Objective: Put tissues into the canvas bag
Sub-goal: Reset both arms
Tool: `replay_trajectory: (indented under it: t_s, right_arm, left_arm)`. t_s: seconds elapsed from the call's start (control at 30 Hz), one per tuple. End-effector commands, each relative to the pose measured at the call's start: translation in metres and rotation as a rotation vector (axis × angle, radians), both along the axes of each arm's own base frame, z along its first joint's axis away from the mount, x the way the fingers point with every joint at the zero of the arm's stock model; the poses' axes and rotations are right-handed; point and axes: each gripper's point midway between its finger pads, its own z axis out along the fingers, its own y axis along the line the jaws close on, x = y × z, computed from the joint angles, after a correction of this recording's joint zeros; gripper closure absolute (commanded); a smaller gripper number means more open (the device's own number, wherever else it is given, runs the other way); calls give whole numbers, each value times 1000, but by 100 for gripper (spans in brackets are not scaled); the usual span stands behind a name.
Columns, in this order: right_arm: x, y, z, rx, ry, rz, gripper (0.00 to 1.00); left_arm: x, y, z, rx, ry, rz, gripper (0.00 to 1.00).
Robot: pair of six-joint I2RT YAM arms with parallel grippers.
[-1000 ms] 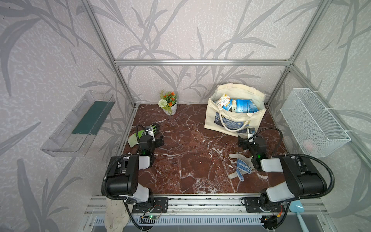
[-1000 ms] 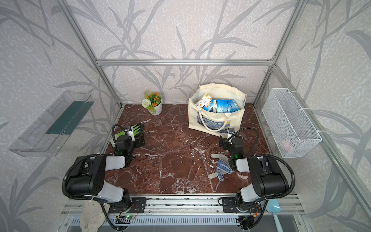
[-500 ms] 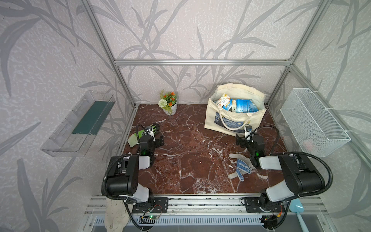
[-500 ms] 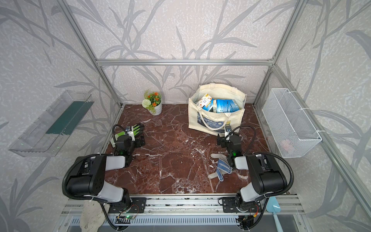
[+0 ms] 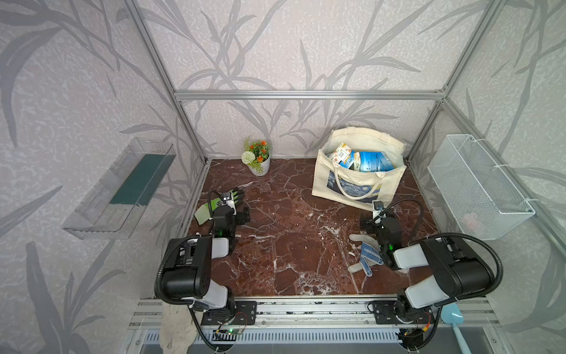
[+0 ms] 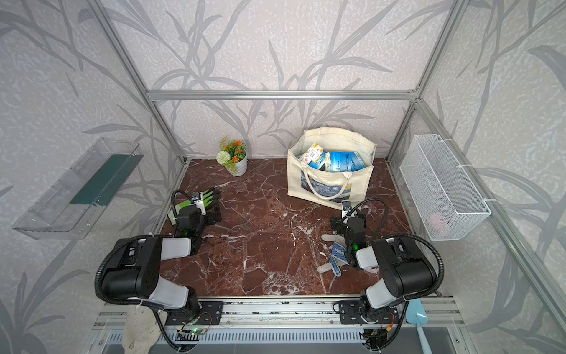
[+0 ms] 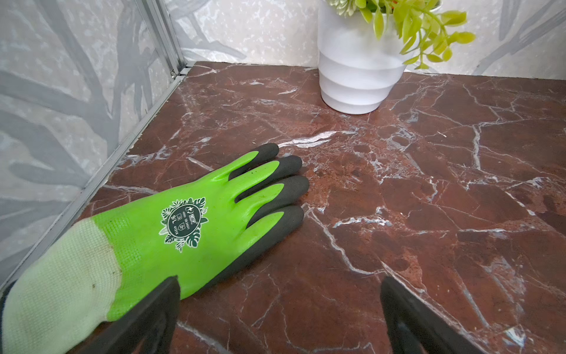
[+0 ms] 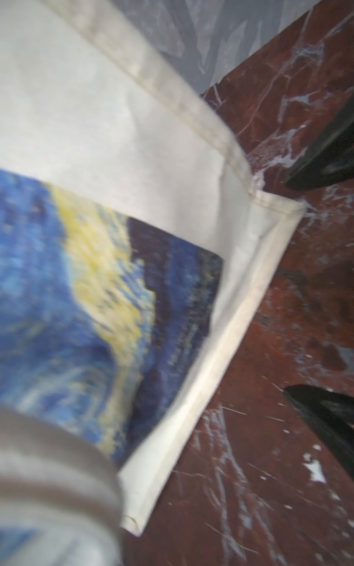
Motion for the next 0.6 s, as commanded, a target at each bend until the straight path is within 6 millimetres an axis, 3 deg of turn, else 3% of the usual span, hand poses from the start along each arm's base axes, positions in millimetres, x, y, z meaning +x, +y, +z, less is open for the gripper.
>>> replay_trajectory:
  t_s: [0.0,0.1,0.2,0.57]
  right_arm:
    - [8,4,34,4,-150,18,1]
    - [23,9,28,-13,-50,32,1]
    - [36,2,23,3,14,-5,1]
    - [41,0,22,15,38,-15,1]
  left_arm:
    - [6,0,8,-3,-22,6,1]
    - [6,-1,7,-3,-22,6,1]
    - [6,-1,7,-3,-22,5,1]
    - [7,-1,8,-3,-21,6,1]
